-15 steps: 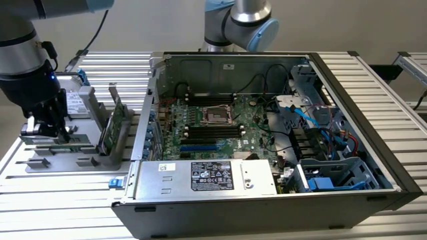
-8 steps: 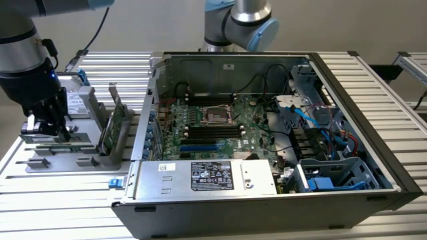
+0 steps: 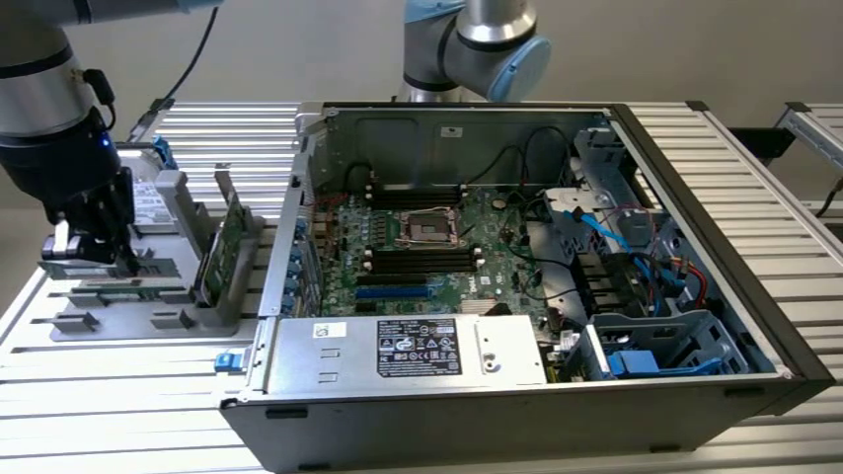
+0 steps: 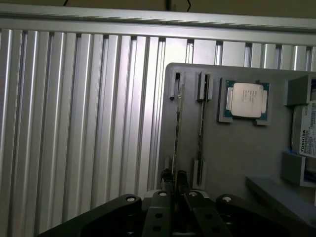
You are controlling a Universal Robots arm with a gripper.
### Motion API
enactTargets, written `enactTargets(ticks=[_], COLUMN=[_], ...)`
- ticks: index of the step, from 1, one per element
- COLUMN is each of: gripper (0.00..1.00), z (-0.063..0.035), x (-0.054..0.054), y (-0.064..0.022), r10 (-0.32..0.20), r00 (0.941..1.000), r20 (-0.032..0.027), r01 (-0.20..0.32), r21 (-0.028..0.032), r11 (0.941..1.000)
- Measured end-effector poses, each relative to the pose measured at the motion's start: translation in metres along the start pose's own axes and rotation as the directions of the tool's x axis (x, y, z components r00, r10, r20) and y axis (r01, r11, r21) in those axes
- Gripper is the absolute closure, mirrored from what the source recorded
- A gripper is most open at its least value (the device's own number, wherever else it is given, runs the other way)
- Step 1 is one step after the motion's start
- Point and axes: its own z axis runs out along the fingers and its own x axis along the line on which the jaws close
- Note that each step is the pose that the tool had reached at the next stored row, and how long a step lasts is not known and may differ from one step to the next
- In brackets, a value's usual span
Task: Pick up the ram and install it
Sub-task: 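Pick up the ram and move it above insertion slot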
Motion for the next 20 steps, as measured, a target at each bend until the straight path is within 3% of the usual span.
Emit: enactTargets(ticks=[7,10,20], gripper=[0.86,0.86,0.86], z=[-0.0127,-0.0214,-0.058], x=[0.001,0.002,0.007], y=[-0.011,-0.0257,-0.0601], r10=[0.0,-0.001,-0.005], r00=[1.0,1.0,0.9997], r20=[0.0039,0.0094,0.0235], r01=[0.0,0.001,0.004], r21=[0.0002,0.0008,0.0015], r11=[1.0,1.0,1.0])
